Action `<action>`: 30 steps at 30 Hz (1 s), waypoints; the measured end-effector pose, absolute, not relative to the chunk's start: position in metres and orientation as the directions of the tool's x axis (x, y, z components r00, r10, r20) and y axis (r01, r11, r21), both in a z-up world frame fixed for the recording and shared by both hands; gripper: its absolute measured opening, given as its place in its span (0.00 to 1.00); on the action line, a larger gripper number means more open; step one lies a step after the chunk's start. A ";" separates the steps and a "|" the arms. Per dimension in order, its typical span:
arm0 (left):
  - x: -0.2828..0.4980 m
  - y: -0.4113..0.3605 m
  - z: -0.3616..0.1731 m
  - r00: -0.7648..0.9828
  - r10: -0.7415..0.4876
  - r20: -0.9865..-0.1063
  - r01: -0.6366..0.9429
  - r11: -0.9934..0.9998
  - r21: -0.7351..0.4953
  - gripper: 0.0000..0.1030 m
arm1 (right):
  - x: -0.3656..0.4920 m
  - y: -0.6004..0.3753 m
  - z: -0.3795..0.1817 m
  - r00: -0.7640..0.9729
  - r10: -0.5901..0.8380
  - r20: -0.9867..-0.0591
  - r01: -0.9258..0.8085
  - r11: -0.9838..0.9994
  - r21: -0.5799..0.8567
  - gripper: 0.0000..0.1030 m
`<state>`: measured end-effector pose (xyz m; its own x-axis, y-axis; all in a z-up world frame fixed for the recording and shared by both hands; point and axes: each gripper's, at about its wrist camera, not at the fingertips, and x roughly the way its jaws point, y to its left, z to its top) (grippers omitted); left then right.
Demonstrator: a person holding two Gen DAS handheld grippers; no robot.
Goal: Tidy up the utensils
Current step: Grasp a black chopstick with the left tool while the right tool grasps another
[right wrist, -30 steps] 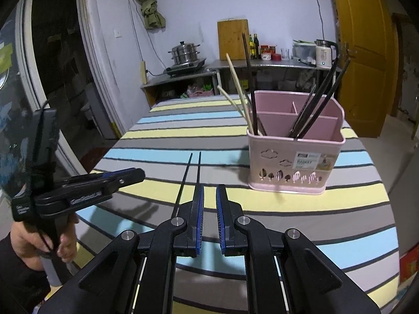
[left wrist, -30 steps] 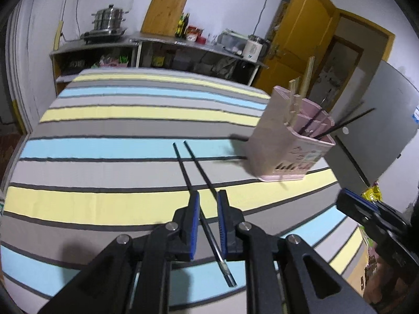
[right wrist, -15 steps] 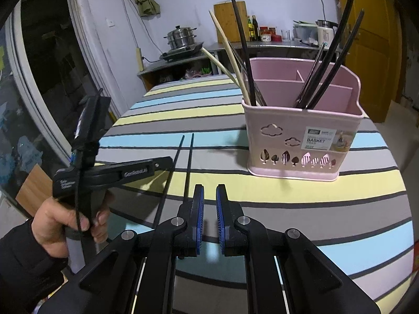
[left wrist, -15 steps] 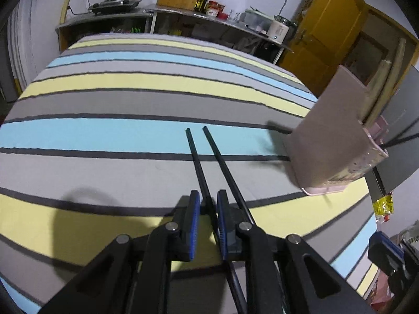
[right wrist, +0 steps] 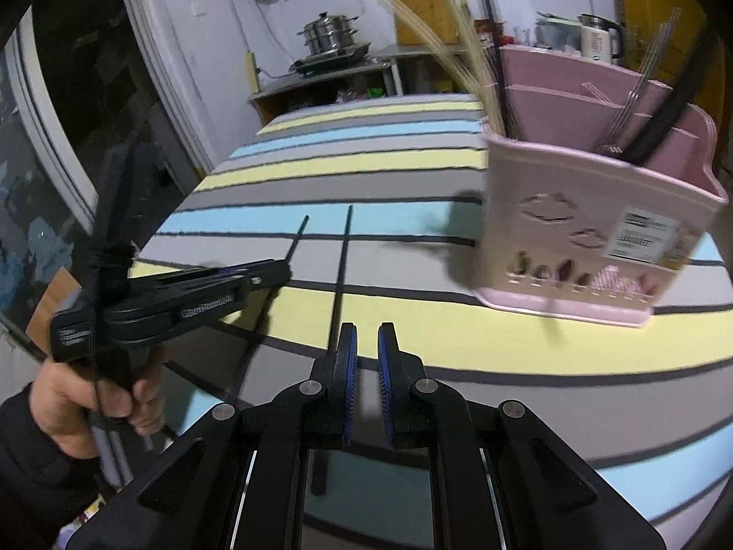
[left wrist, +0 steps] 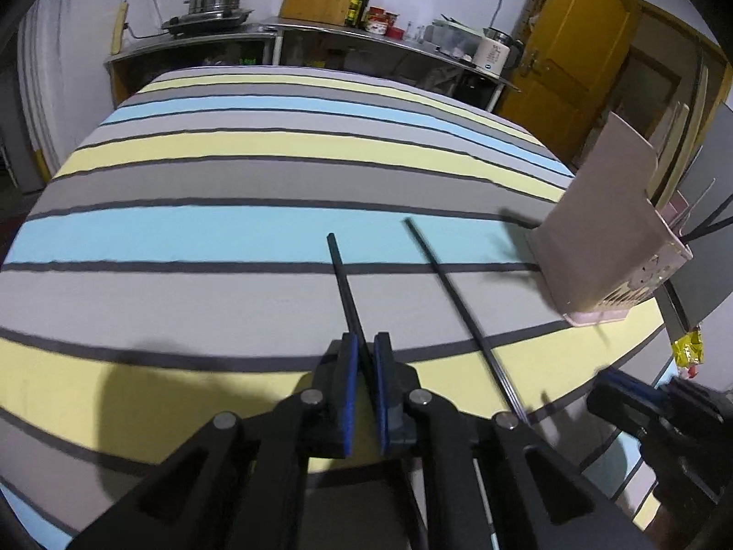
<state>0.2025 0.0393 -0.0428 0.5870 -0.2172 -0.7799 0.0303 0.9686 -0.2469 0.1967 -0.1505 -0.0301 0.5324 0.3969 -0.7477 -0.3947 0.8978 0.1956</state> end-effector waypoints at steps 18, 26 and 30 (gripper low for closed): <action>0.197 0.090 -0.045 0.579 -0.184 -0.794 -0.092 0.953 -0.288 0.08 | 0.272 -0.093 -0.059 0.470 0.370 -0.801 -0.450 0.881 0.143 0.09; 0.214 0.090 -0.045 0.565 -0.168 -0.808 -0.116 0.953 -0.279 0.08 | 0.291 -0.079 -0.058 0.475 0.340 -0.811 -0.454 0.885 0.105 0.09; 0.221 0.090 -0.045 0.561 -0.159 -0.812 -0.112 0.958 -0.265 0.08 | 0.293 -0.078 -0.058 0.473 0.328 -0.818 -0.447 0.889 0.098 0.08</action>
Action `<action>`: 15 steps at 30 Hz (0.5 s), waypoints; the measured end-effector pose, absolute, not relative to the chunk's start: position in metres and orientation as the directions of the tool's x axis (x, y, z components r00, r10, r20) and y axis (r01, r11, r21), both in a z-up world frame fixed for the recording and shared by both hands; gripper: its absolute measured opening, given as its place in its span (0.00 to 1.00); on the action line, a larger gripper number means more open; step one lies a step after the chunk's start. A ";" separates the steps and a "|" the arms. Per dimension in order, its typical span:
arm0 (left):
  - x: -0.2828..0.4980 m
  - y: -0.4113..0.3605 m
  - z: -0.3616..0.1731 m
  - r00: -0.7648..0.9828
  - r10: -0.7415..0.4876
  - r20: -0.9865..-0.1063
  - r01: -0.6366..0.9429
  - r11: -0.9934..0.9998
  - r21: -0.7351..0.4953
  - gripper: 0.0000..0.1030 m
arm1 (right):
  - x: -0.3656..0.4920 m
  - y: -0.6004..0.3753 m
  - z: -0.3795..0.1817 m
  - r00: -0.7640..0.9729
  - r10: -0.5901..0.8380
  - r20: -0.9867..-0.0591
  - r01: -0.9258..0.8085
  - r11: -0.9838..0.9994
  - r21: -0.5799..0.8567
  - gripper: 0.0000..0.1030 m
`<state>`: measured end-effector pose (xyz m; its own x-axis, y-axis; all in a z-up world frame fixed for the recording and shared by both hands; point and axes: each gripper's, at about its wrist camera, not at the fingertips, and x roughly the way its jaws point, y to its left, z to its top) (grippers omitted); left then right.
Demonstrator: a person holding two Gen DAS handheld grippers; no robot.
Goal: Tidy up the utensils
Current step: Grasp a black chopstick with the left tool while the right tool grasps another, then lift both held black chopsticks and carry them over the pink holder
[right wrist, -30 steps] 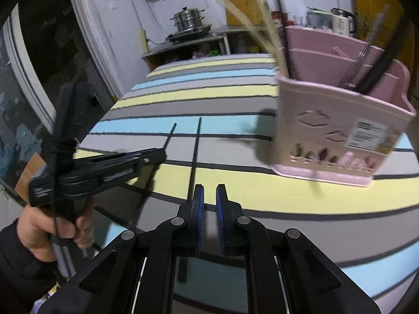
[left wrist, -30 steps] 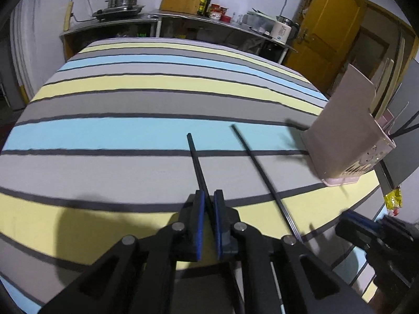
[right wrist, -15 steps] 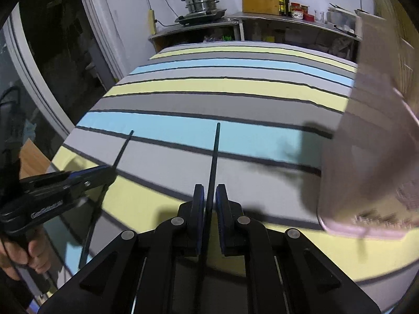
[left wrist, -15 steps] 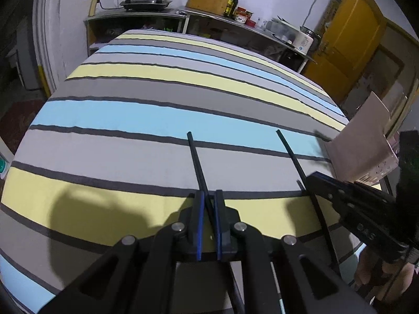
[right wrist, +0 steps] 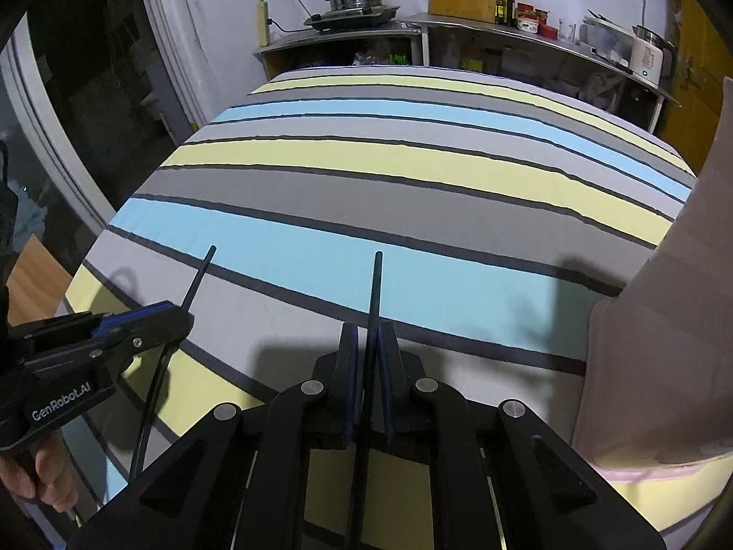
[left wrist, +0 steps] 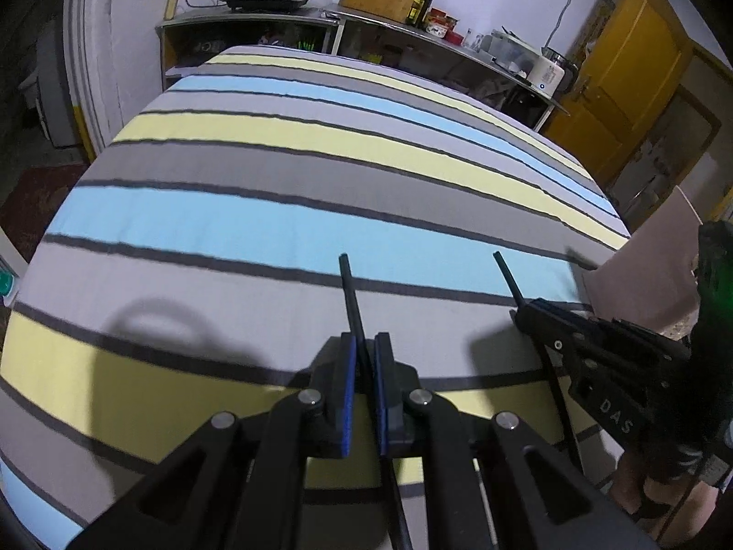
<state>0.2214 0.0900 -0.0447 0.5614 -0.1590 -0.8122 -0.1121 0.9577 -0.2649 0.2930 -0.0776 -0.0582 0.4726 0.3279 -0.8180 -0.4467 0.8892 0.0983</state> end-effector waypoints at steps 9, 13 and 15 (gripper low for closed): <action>0.218 0.087 -0.029 0.568 -0.158 -0.808 -0.091 0.963 -0.252 0.06 | 0.273 -0.079 -0.043 0.461 0.375 -0.804 -0.462 0.875 0.143 0.05; 0.203 0.084 -0.005 0.608 -0.175 -0.774 -0.058 0.963 -0.264 0.06 | 0.253 -0.086 -0.022 0.490 0.403 -0.773 -0.466 0.871 0.158 0.05; 0.195 0.083 0.008 0.628 -0.186 -0.756 -0.039 0.963 -0.268 0.06 | 0.243 -0.091 -0.008 0.511 0.414 -0.753 -0.462 0.871 0.165 0.05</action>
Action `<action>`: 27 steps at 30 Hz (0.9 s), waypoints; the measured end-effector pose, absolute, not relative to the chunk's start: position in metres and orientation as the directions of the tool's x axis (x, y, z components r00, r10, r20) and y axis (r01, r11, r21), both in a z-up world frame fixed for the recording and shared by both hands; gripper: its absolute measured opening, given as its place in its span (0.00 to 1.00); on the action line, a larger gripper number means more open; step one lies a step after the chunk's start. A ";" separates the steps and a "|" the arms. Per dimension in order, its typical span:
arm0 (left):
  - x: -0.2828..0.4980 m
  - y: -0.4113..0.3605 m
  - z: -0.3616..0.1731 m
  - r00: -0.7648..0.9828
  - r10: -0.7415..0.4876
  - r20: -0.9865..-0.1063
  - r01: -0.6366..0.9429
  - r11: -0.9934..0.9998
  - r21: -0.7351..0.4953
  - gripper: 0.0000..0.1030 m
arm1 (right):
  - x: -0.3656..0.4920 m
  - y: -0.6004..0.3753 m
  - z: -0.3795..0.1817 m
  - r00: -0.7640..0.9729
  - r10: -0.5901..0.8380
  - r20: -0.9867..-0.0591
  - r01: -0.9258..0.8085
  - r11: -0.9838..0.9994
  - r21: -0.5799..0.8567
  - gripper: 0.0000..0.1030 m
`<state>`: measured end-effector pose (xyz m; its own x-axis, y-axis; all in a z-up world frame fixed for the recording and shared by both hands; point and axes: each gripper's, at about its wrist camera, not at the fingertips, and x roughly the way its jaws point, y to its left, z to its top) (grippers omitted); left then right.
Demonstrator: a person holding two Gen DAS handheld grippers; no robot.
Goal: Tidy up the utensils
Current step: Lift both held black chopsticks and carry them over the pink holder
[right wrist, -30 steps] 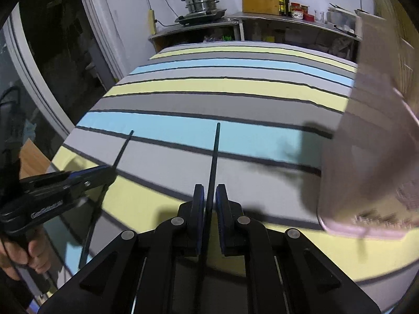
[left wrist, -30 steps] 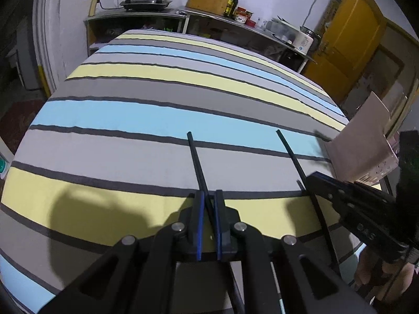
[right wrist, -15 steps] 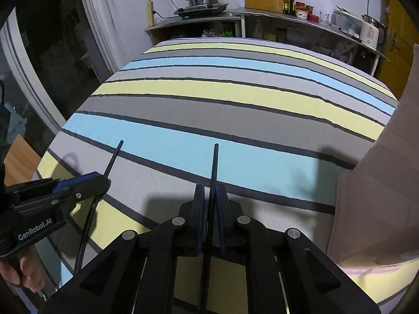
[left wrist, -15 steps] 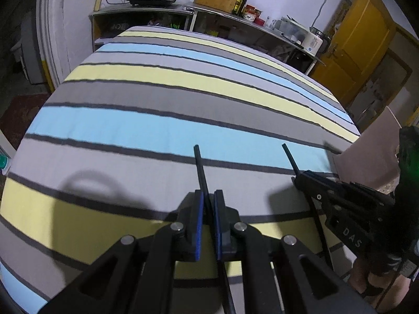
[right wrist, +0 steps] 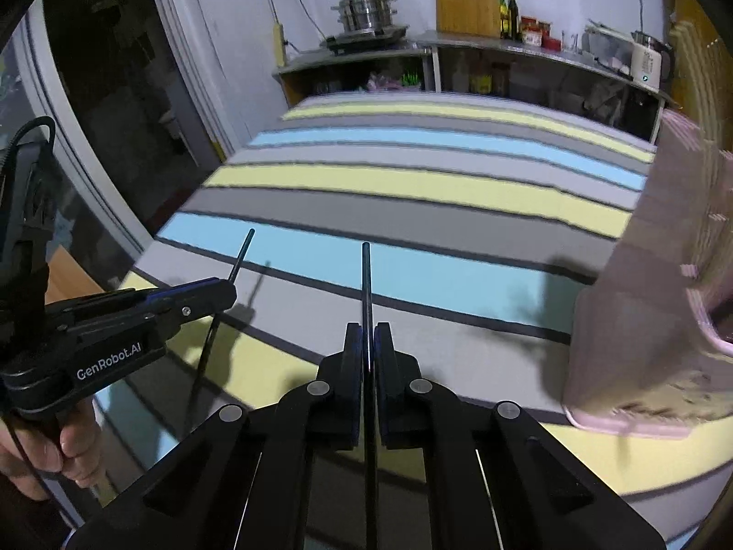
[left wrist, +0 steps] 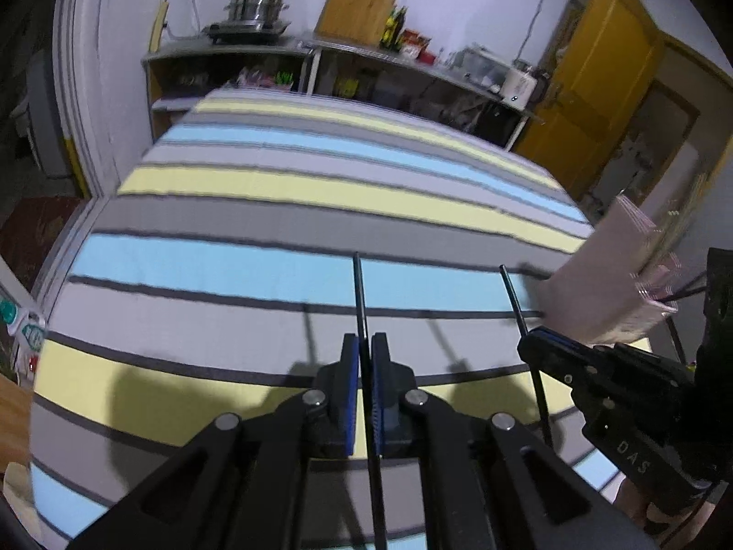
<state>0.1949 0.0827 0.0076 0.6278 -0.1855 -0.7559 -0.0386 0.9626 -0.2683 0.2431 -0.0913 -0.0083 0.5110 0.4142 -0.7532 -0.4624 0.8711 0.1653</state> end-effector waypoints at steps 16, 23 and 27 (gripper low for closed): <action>0.144 0.058 0.102 0.747 -0.278 -0.604 0.121 0.950 -0.288 0.05 | 0.173 -0.139 0.079 0.662 0.427 -0.616 -0.423 0.891 0.163 0.05; 0.134 0.047 0.108 0.747 -0.297 -0.595 0.155 0.948 -0.279 0.05 | 0.155 -0.158 0.093 0.704 0.411 -0.579 -0.394 0.904 0.164 0.05; 0.127 0.046 0.108 0.748 -0.303 -0.591 0.163 0.947 -0.279 0.05 | 0.144 -0.165 0.092 0.711 0.405 -0.574 -0.384 0.909 0.165 0.05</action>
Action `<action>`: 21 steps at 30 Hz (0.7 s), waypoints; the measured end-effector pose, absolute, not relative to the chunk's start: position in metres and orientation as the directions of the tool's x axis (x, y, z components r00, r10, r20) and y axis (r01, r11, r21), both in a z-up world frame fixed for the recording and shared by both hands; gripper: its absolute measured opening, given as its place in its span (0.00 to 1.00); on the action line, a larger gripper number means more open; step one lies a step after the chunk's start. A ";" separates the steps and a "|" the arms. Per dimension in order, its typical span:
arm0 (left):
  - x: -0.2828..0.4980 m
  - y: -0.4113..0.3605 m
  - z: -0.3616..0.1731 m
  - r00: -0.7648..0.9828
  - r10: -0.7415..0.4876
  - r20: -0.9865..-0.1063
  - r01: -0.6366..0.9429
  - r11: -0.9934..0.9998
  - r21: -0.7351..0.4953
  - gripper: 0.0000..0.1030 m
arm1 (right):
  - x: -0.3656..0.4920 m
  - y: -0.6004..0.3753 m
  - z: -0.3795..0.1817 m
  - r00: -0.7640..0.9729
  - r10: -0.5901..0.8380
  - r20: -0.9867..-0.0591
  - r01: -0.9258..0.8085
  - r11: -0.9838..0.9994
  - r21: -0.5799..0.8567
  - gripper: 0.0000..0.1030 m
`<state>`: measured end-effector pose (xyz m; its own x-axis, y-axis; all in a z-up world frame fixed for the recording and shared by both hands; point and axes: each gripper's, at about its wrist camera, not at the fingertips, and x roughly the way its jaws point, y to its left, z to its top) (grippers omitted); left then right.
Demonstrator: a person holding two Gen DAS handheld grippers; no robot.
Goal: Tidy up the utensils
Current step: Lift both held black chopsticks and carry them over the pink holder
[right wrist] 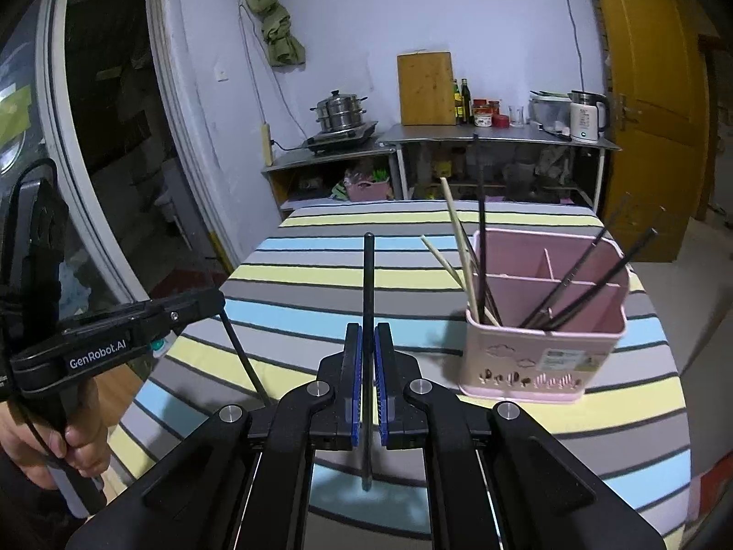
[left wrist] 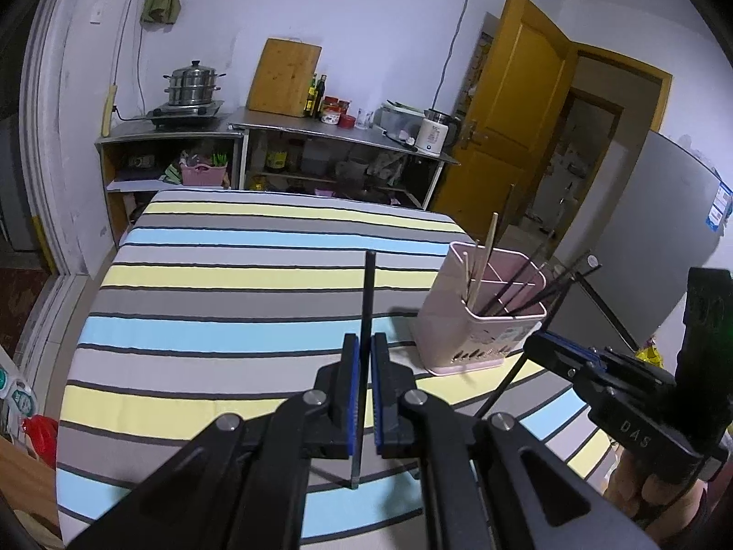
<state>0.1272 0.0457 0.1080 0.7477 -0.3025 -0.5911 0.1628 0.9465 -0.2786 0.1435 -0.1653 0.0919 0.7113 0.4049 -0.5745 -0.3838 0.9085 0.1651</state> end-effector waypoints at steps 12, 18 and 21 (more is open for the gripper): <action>0.107 0.041 0.115 0.726 -0.303 -0.618 0.170 0.949 -0.265 0.05 | 0.117 -0.189 0.092 0.717 0.396 -0.574 -0.357 0.915 0.185 0.05; 0.108 0.026 0.123 0.710 -0.337 -0.619 0.208 0.939 -0.273 0.05 | 0.113 -0.205 0.099 0.737 0.389 -0.553 -0.341 0.920 0.193 0.05; 0.114 0.014 0.125 0.699 -0.356 -0.620 0.232 0.933 -0.274 0.05 | 0.112 -0.215 0.104 0.751 0.382 -0.539 -0.327 0.924 0.199 0.05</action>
